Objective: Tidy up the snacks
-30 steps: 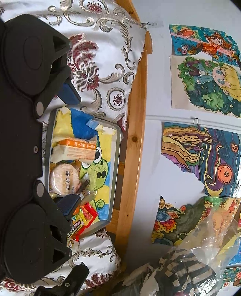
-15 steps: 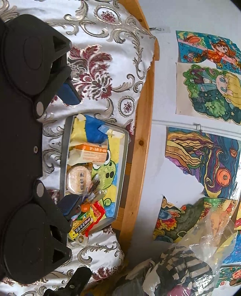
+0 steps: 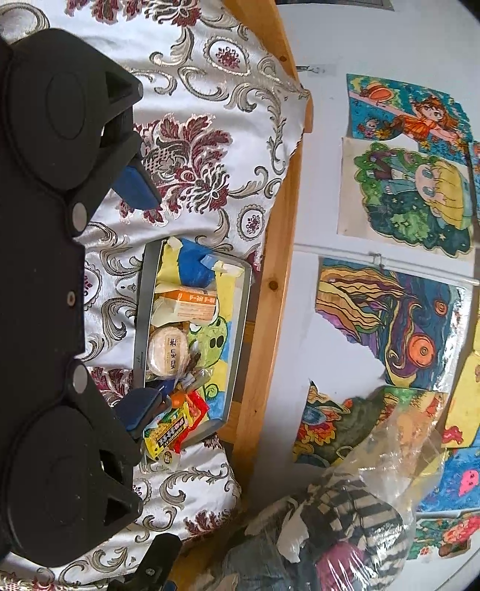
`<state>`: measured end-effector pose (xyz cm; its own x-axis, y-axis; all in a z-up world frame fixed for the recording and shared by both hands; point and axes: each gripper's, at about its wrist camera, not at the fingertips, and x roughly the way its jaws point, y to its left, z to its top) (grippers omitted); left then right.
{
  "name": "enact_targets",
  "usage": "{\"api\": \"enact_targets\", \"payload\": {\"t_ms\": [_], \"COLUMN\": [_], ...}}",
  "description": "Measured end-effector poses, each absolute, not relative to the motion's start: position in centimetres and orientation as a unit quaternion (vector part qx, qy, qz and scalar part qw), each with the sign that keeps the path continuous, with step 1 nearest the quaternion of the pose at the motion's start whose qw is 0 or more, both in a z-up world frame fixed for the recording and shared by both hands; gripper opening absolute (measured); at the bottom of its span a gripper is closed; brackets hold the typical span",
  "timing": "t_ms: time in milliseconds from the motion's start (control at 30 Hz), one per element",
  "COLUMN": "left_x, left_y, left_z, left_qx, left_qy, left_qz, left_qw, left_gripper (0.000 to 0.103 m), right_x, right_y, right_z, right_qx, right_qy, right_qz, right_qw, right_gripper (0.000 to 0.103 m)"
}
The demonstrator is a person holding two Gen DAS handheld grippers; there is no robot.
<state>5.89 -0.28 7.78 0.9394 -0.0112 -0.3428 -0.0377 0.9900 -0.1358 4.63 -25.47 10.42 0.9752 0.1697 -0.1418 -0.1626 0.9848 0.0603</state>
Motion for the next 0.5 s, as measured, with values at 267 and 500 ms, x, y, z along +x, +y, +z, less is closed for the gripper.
{"api": "enact_targets", "payload": {"t_ms": [267, 500], "left_x": [3.2, 1.7], "left_y": [0.0, 0.8], "left_z": [7.5, 6.3], "left_qx": [-0.047, -0.05], "left_qy": [0.17, 0.186], "left_qz": [0.009, 0.015], "left_qw": [0.984, 0.981], "left_gripper": [0.102, 0.102], "right_x": [2.7, 1.2], "right_y": [-25.2, -24.5], "right_z": [10.3, 9.7], "right_qx": [0.032, 0.029], "right_qy": [0.076, 0.078], "right_qz": [0.09, 0.099], "right_qw": [0.993, 0.992], "right_gripper": [0.103, 0.103]}}
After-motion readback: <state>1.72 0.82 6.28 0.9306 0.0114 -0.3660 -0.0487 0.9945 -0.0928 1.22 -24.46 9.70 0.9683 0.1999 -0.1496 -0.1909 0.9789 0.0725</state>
